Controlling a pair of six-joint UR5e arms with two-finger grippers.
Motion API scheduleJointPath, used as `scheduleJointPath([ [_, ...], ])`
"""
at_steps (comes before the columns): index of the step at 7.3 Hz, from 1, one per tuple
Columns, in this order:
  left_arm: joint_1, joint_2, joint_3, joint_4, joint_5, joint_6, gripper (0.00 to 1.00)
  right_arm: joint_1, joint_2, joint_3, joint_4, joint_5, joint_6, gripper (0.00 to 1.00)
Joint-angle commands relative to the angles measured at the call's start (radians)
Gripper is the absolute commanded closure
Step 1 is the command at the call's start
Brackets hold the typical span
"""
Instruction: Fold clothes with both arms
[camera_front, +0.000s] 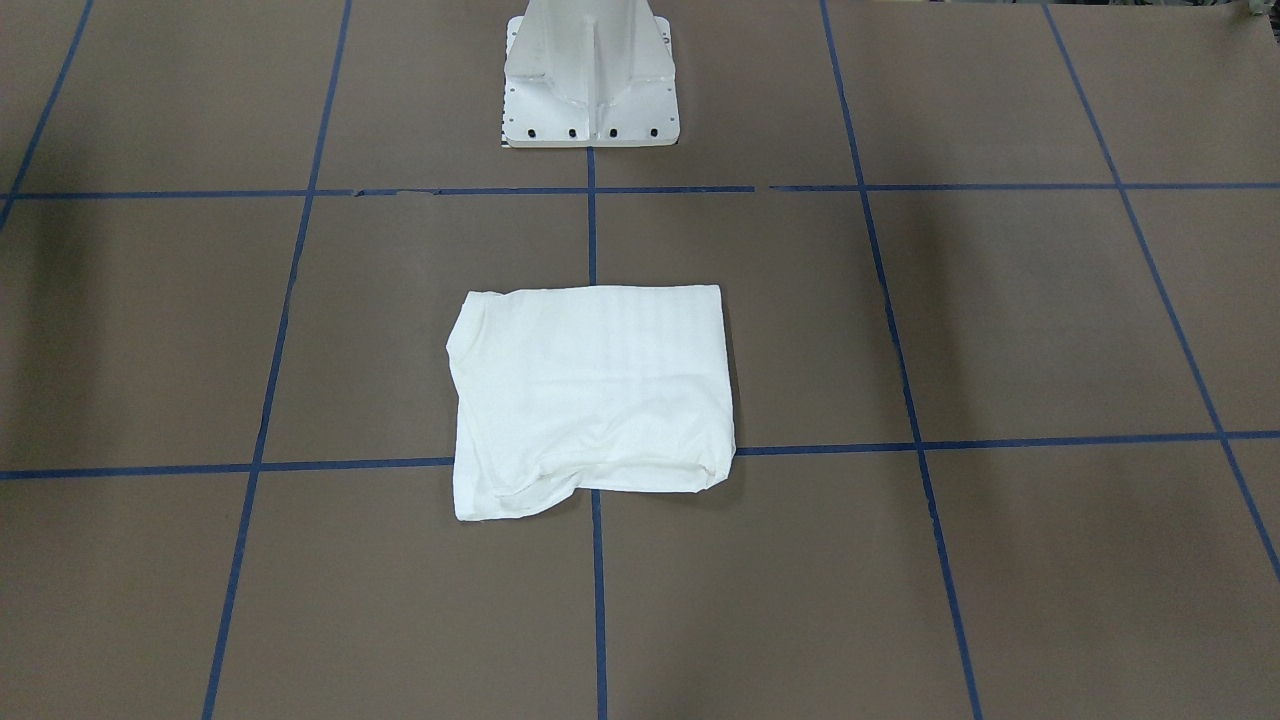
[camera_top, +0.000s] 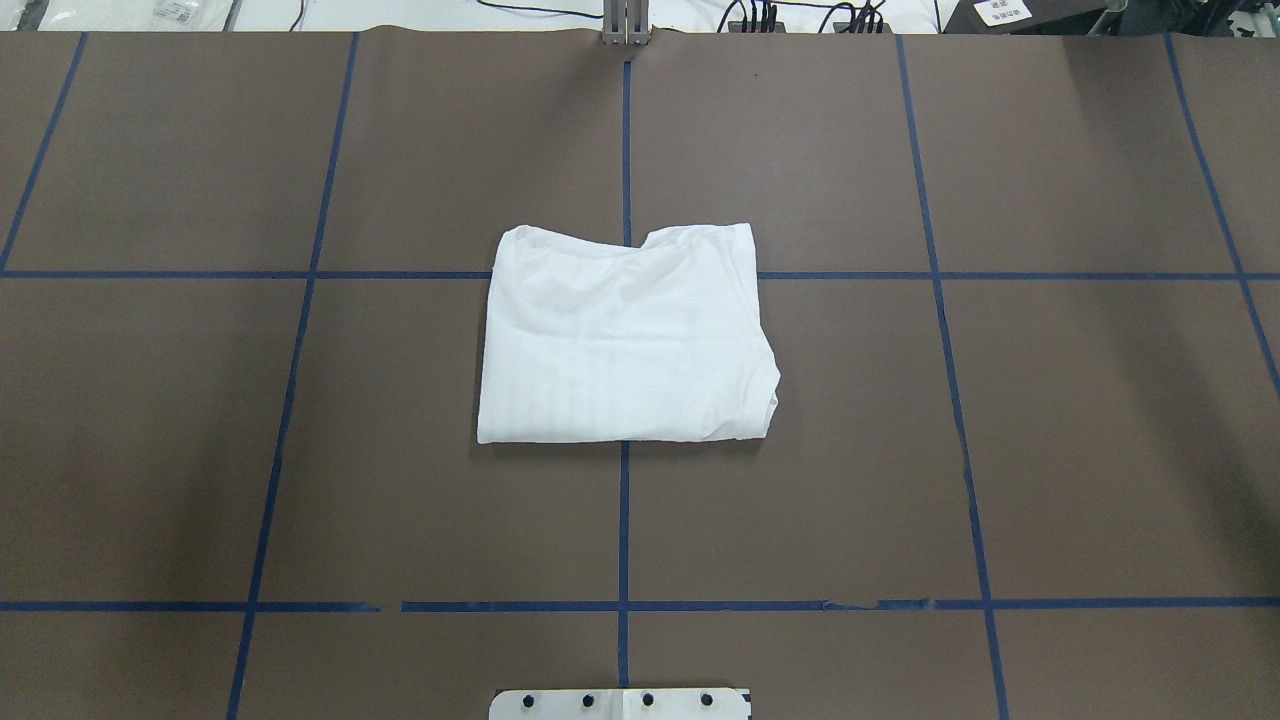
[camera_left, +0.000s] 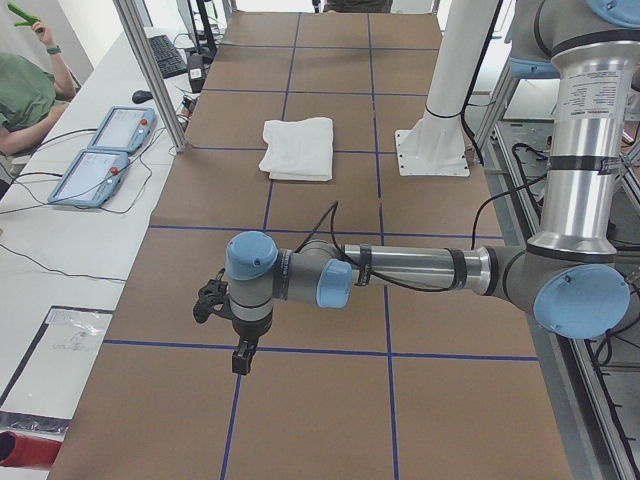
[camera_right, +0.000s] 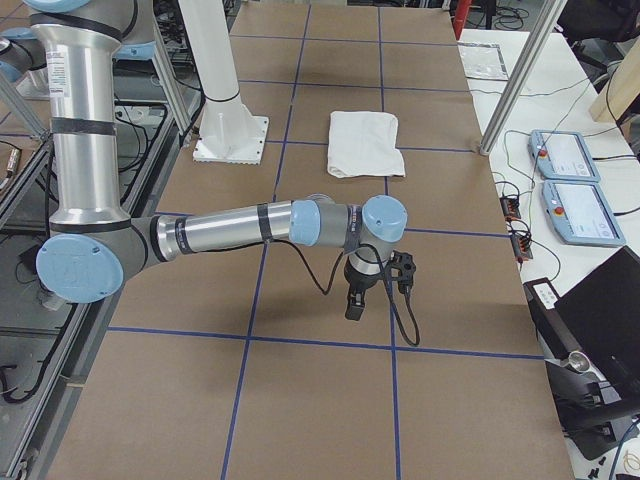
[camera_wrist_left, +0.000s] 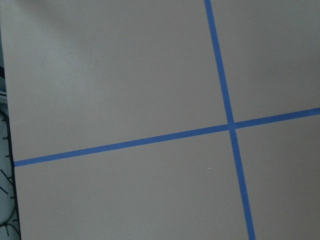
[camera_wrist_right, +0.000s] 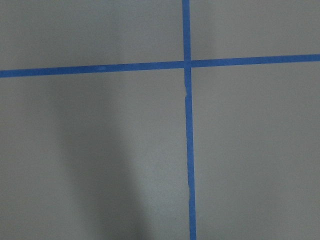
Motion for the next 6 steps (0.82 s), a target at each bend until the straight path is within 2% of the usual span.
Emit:
scheduleJointPath([
  [1,0.013,0.007,0.006,0.006,-0.014,-0.025,0.00,0.036,-0.006,-0.041,0.002,0.018,-0.072,0.00],
  [3,0.013,0.007,0.009,0.008,-0.011,-0.021,0.00,0.047,-0.024,-0.084,0.061,0.029,-0.126,0.00],
  [5,0.013,0.007,0.015,0.006,-0.011,-0.016,0.00,0.065,-0.034,-0.197,0.237,0.024,-0.123,0.00],
  [6,0.013,0.007,0.015,0.008,-0.011,-0.016,0.00,0.082,-0.031,-0.214,0.278,0.024,-0.116,0.00],
])
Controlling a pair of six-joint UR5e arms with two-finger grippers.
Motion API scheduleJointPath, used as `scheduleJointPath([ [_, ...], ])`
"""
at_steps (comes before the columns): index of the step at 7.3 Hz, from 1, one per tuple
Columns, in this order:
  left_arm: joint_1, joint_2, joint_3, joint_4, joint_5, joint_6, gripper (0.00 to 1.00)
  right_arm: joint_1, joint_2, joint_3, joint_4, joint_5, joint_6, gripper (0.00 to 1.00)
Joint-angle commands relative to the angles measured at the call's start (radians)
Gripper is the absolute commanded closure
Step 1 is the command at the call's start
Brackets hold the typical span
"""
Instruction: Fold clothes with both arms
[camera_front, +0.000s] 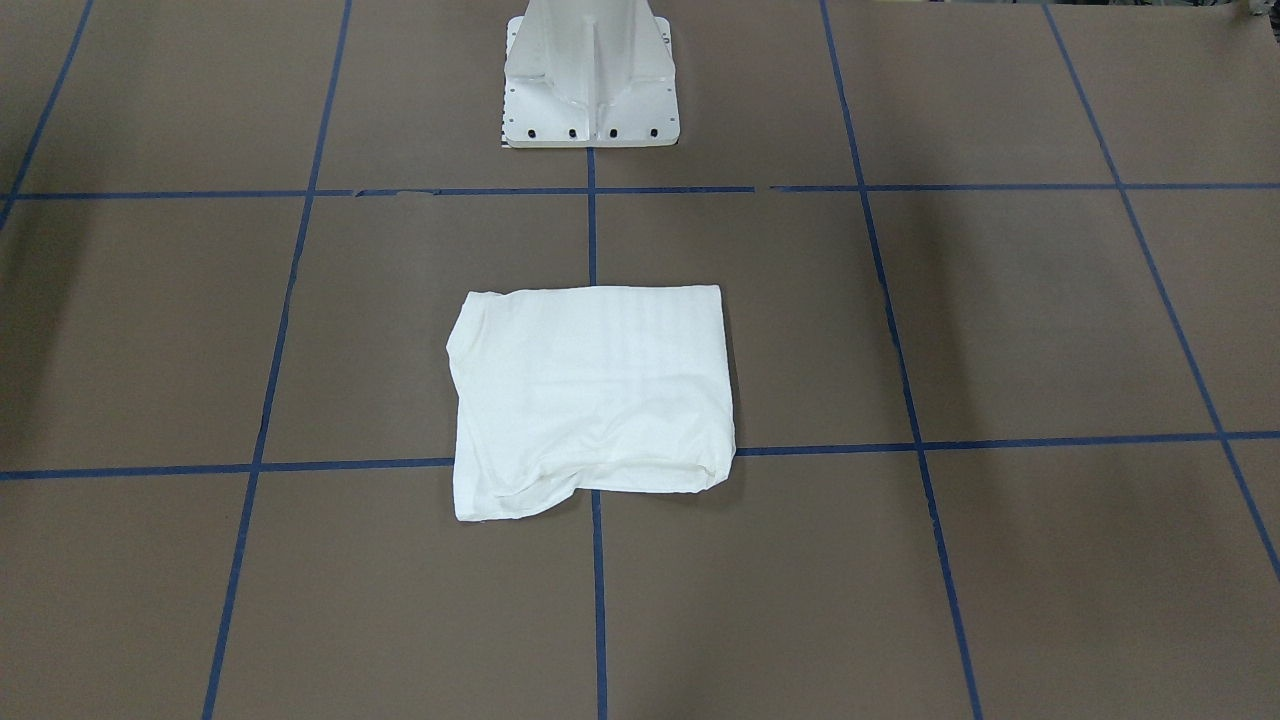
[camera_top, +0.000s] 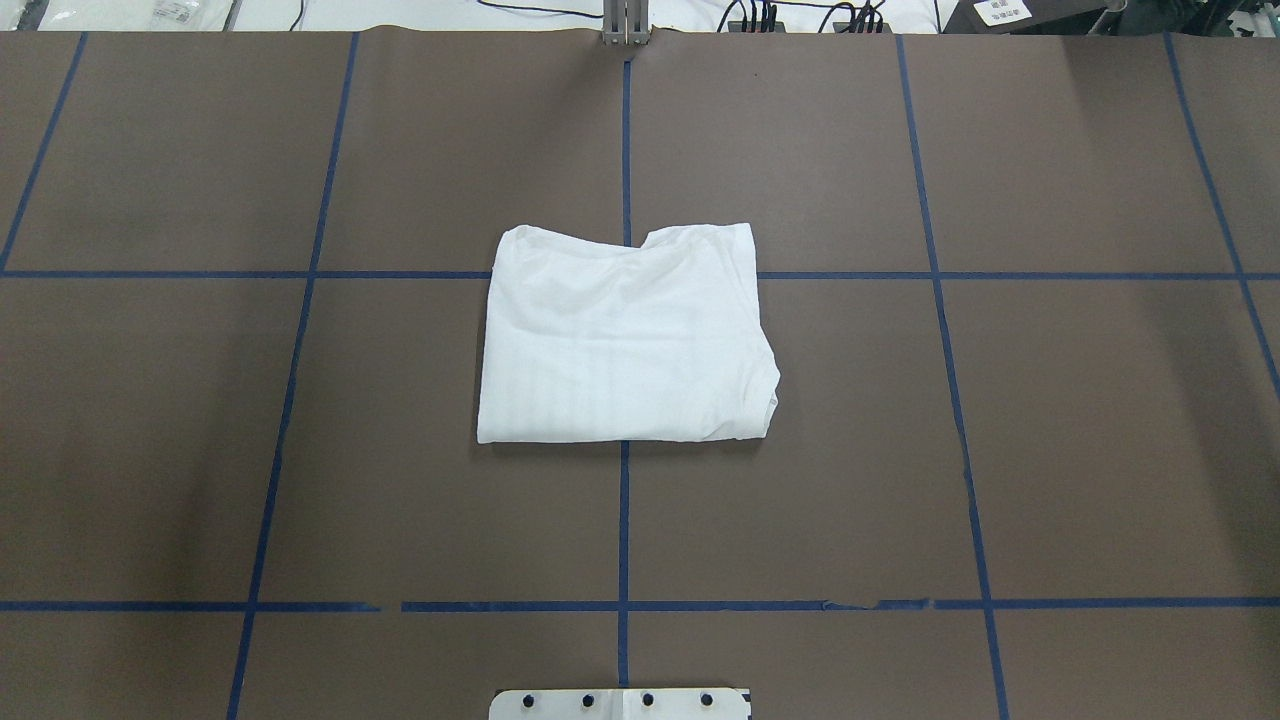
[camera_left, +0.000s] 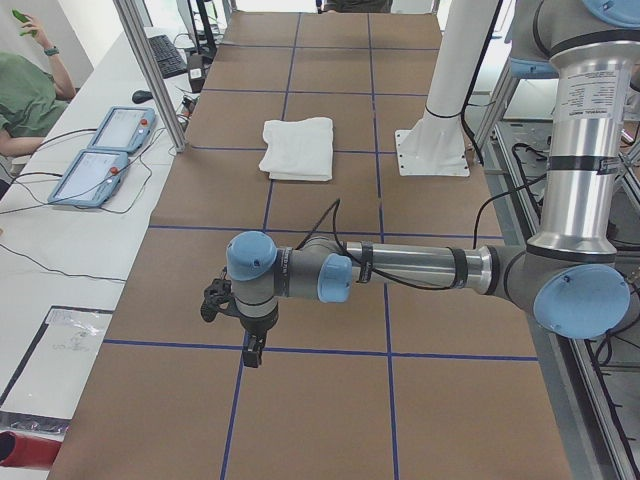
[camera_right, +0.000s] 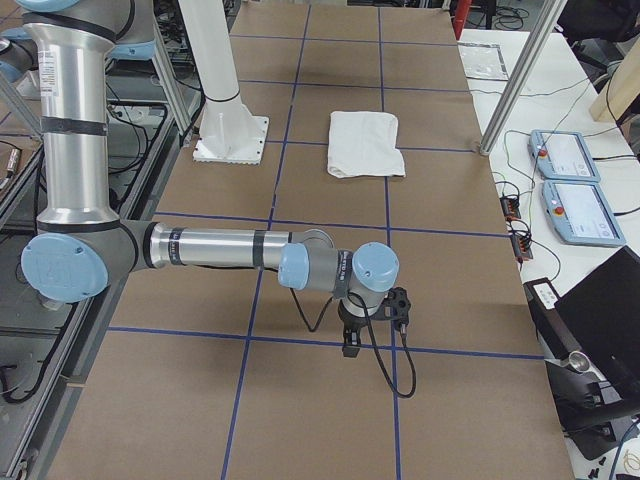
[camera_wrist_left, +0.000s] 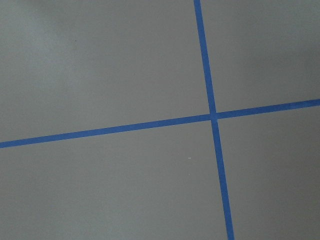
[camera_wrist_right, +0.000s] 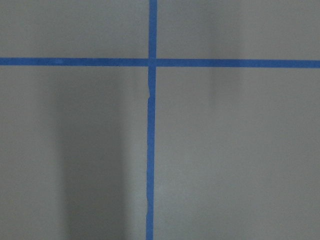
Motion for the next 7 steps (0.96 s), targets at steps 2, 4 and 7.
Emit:
scheduleJointPath([
  [2,0.000,-0.001,0.002,0.004,0.000,0.000,0.00,0.028,0.002,-0.036,0.068,0.004,0.006,0.00],
  [4,0.000,-0.006,0.002,0.005,0.000,-0.002,0.00,0.039,0.003,-0.030,0.065,0.008,0.006,0.00],
  [7,0.000,-0.008,0.010,0.005,-0.009,-0.129,0.00,0.042,0.003,-0.029,0.063,0.011,0.006,0.00],
])
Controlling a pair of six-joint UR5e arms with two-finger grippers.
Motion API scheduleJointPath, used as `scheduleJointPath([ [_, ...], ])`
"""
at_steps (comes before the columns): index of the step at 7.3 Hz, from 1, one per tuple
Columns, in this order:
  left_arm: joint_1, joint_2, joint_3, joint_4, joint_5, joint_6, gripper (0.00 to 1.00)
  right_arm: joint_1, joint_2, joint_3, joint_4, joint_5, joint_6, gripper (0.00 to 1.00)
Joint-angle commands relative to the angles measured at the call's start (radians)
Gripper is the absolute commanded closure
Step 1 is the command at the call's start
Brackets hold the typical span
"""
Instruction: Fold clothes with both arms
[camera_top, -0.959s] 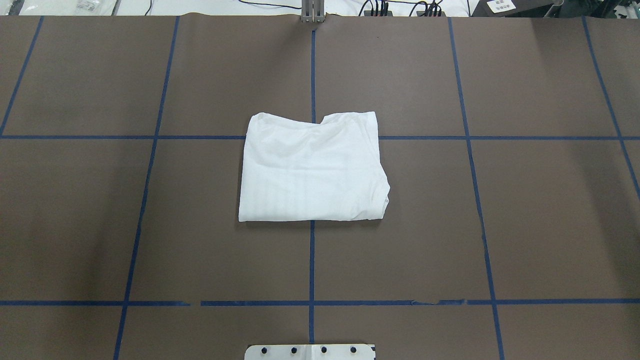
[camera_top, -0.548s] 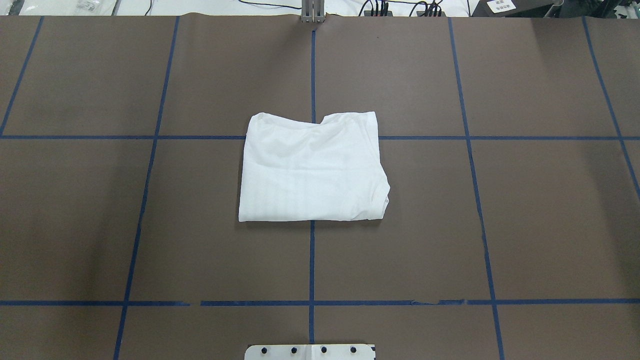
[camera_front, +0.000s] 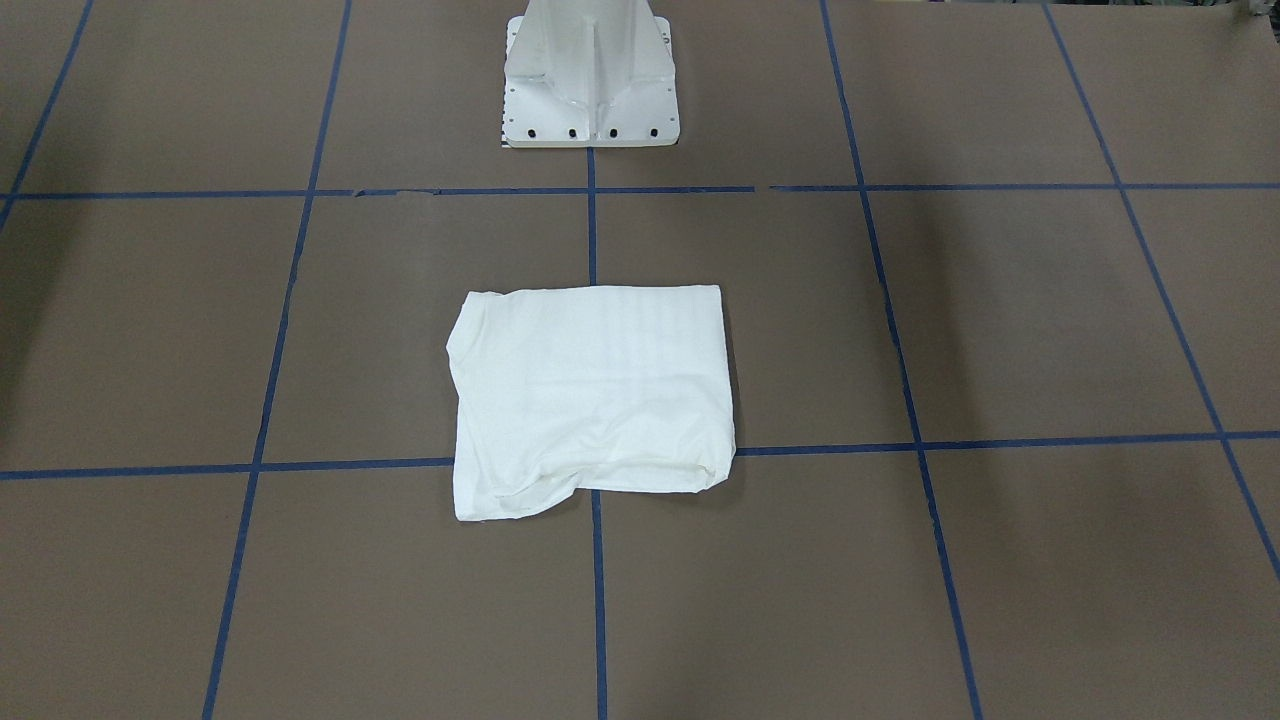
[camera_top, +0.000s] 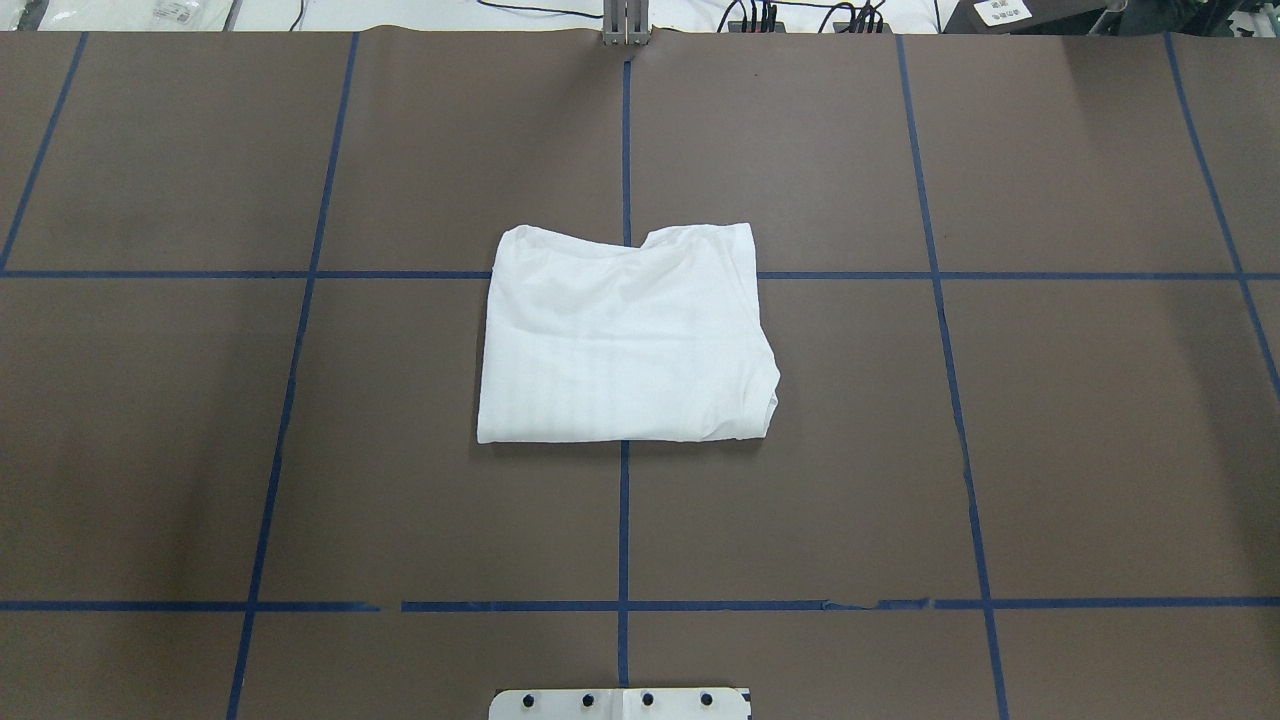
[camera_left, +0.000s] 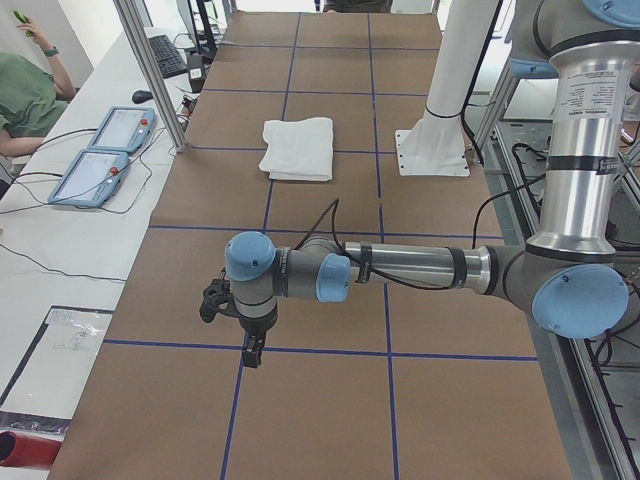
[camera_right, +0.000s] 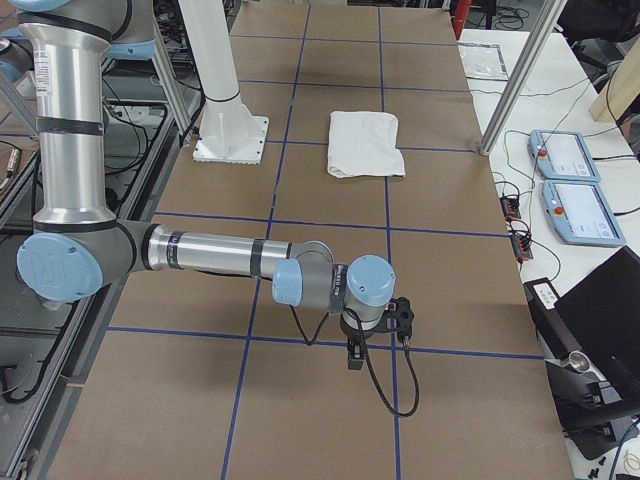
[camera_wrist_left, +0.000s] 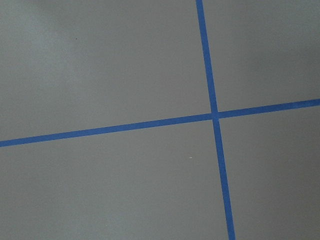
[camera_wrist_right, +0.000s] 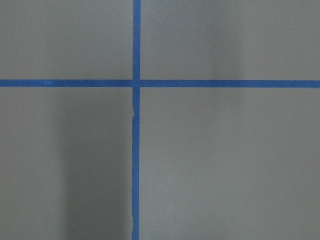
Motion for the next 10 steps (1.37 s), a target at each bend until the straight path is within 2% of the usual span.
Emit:
scheduleJointPath([
  [1,0.000,-0.001,0.001,-0.005,-0.006,-0.113,0.00,0.000,0.000,0.001,0.000,0.002,-0.001,0.00],
  [7,0.000,-0.001,0.003,-0.012,0.000,-0.111,0.00,0.000,-0.001,0.001,-0.003,0.007,-0.001,0.00],
  [10,0.000,0.002,0.006,-0.007,0.001,0.042,0.00,0.000,-0.004,-0.001,-0.003,0.007,-0.001,0.00],
])
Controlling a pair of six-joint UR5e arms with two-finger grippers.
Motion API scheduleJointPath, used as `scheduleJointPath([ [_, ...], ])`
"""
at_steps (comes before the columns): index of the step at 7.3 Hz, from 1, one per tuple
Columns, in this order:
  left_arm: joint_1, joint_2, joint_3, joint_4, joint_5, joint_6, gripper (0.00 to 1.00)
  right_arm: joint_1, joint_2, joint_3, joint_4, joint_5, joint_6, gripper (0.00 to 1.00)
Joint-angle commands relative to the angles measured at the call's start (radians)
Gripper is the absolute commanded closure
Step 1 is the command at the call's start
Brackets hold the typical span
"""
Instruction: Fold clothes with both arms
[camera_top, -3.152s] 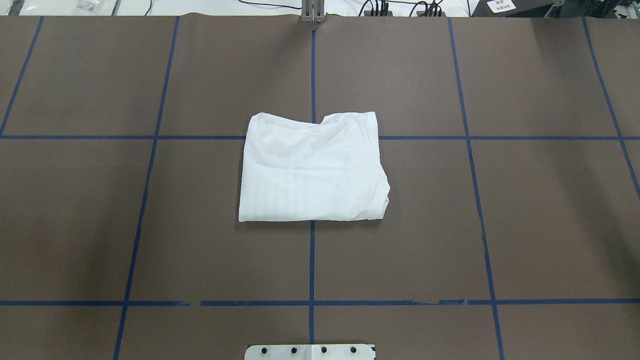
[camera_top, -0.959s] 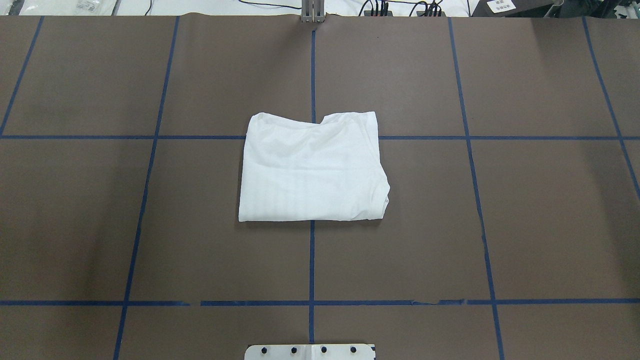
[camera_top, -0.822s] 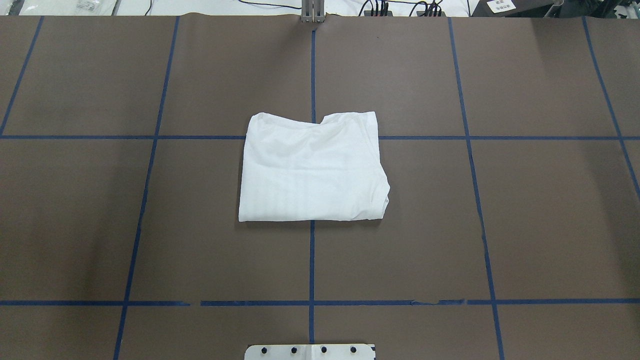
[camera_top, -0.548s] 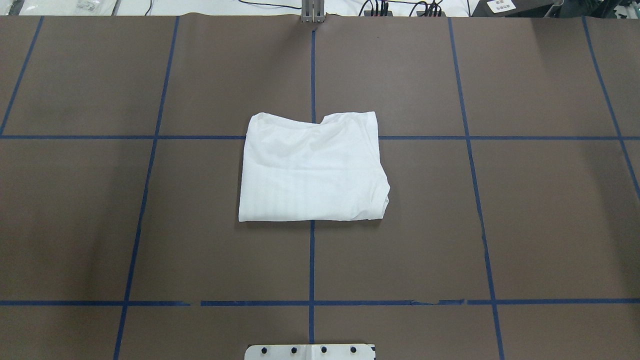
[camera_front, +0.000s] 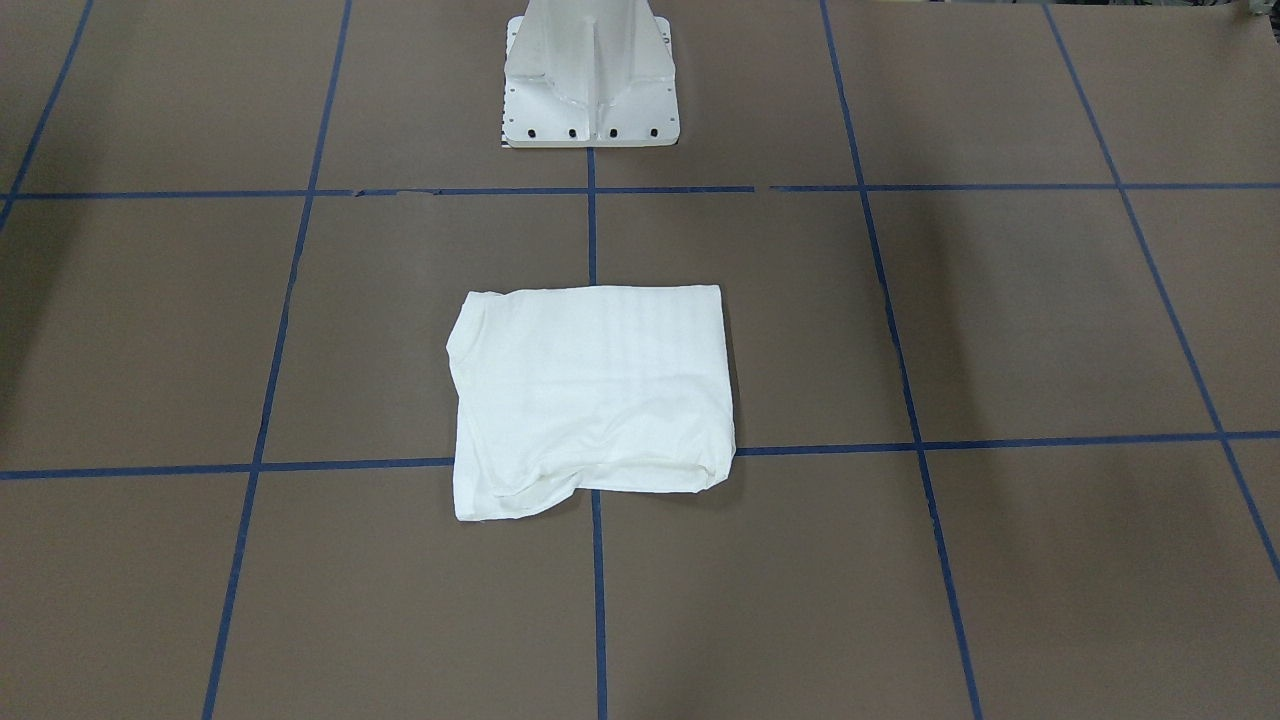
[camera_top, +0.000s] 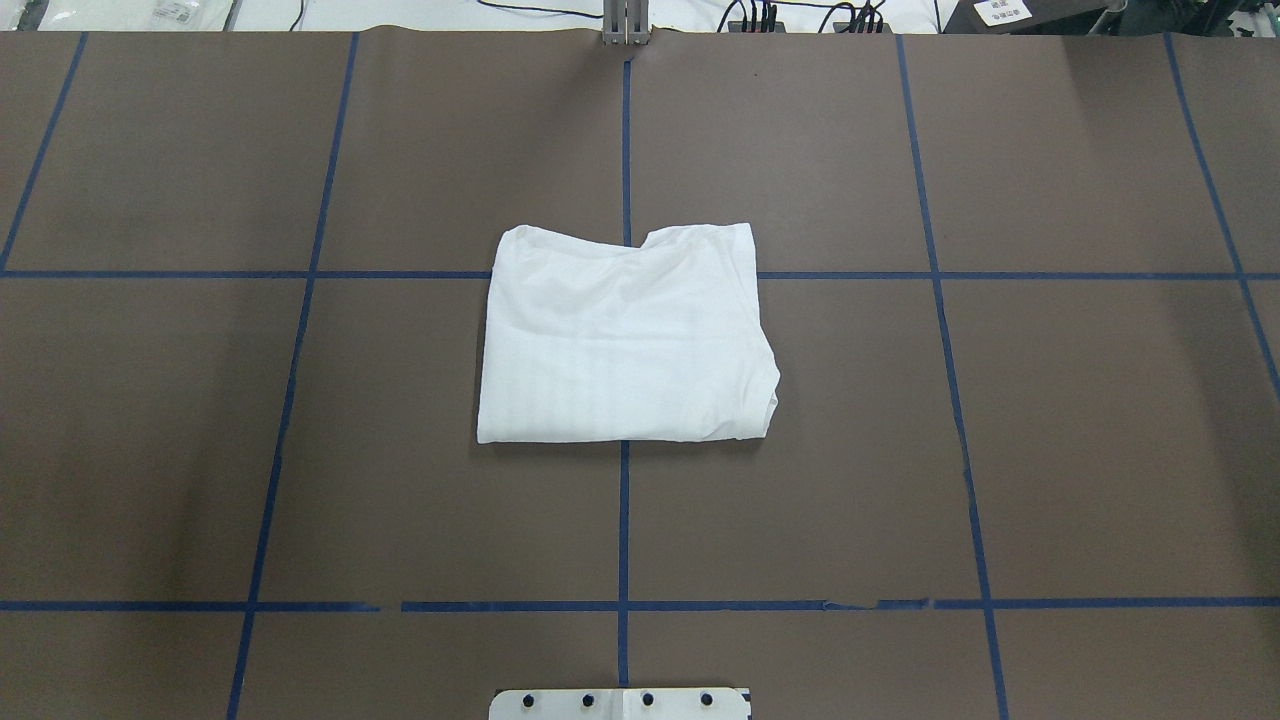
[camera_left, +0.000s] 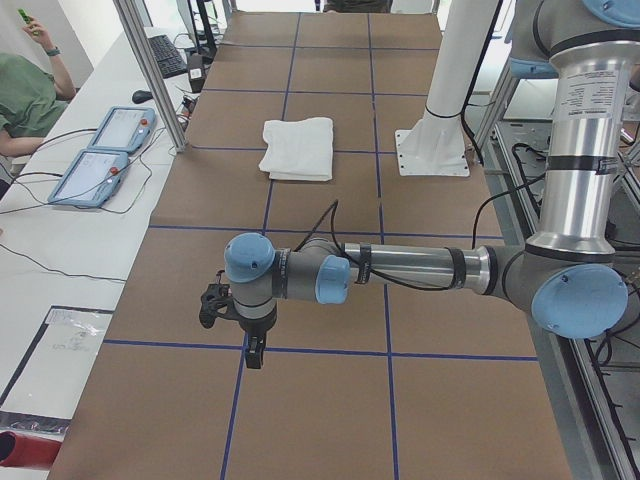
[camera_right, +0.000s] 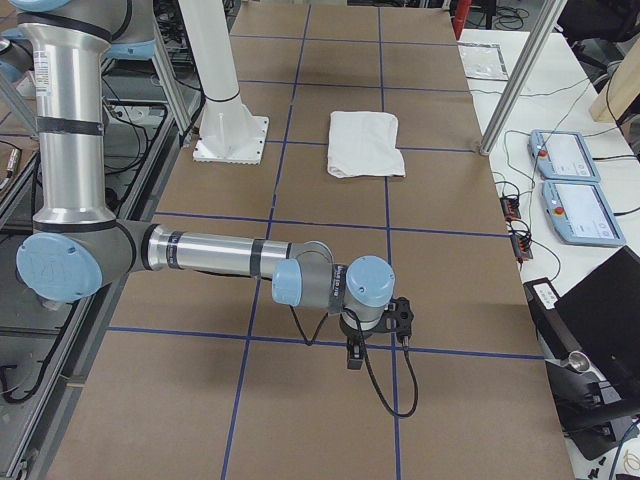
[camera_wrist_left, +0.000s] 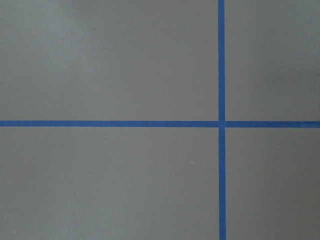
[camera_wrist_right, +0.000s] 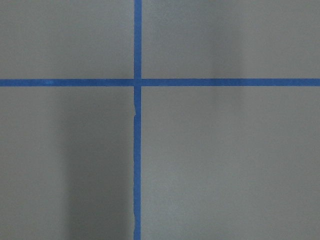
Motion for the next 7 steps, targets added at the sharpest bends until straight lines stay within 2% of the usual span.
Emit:
scheduleJointPath([
  [1,0.000,0.002,0.000,0.002,-0.001,0.056,0.00,0.000,-0.004,-0.004,-0.002,0.014,0.002,0.00],
  [4,0.000,0.000,0.000,0.004,-0.004,0.054,0.00,0.000,-0.005,-0.014,0.001,0.029,0.008,0.00],
  [7,-0.002,0.000,0.000,0.004,-0.001,0.053,0.00,0.000,-0.001,-0.012,0.014,0.020,0.129,0.00],
])
